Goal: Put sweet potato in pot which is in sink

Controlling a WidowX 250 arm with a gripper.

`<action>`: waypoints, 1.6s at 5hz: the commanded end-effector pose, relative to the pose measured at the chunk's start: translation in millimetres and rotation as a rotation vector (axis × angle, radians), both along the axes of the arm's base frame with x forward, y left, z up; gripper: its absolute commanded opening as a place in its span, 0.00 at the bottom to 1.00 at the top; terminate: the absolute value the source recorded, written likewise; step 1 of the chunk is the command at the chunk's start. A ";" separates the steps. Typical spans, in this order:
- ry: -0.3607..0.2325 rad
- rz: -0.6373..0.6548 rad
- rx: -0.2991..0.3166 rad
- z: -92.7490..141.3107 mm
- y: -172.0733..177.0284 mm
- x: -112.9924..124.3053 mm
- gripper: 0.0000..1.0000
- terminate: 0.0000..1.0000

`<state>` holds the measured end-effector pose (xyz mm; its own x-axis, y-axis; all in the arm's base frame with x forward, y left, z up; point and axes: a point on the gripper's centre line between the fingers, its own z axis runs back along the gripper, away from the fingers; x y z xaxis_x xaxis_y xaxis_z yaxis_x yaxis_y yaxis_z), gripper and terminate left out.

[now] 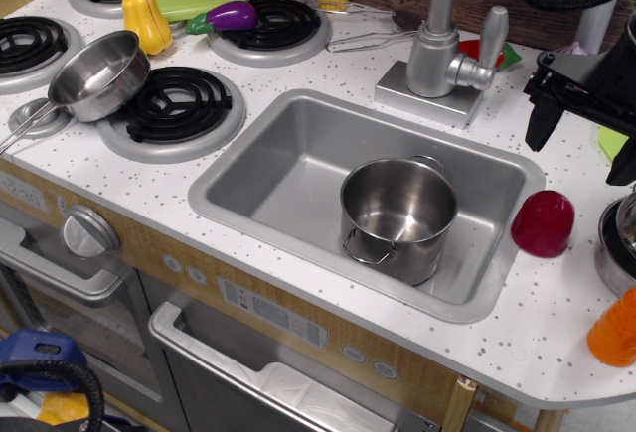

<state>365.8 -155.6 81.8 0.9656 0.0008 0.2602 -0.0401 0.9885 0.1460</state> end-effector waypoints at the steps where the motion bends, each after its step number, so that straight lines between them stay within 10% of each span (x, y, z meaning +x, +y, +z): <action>1: 0.000 0.000 0.000 0.0 0.0 0.0 1.00 0.00; 8: -0.120 -0.043 -0.094 -47.2 12.5 5.0 1.00 0.00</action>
<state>363.9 -146.6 18.0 0.9365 -0.0305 0.3494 0.0096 0.9981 0.0612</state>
